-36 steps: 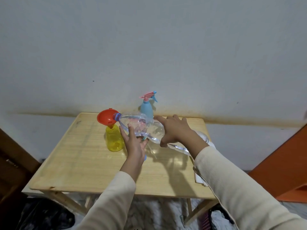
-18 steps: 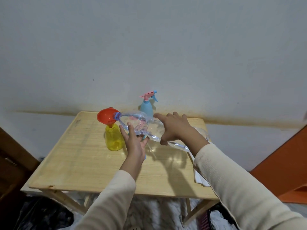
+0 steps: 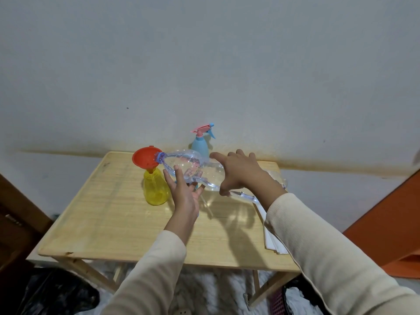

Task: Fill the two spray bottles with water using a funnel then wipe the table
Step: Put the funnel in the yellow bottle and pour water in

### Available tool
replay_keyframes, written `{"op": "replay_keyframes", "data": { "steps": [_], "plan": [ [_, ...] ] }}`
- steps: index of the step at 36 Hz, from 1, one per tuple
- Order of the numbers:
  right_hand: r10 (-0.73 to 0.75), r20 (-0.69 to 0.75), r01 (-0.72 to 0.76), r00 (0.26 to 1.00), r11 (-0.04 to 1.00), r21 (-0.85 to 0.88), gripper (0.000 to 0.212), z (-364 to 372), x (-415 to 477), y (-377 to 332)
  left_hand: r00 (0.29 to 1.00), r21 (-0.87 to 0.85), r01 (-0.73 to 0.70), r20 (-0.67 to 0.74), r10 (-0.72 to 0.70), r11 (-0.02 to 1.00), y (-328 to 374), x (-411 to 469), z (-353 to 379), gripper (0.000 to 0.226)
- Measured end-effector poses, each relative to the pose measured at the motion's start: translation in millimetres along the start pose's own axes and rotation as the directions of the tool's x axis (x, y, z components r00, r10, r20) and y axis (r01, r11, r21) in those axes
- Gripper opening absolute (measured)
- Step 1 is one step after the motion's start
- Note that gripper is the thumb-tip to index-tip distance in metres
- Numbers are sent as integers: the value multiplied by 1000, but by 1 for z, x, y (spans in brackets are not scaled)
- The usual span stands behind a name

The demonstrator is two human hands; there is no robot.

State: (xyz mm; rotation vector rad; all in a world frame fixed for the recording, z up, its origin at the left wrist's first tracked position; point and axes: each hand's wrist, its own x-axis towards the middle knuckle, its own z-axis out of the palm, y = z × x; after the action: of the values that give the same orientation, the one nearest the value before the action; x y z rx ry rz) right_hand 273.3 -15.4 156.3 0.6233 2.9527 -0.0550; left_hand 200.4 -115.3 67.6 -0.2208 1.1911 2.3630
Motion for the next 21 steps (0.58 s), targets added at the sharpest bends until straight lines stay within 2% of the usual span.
{"op": "replay_keyframes", "data": {
  "steps": [21],
  "plan": [
    [0, -1, 0, 1000, 1000, -13, 95, -2, -2, -6, 1000, -44, 18, 11, -17, 999, 2, -1, -3, 63]
  ]
}}
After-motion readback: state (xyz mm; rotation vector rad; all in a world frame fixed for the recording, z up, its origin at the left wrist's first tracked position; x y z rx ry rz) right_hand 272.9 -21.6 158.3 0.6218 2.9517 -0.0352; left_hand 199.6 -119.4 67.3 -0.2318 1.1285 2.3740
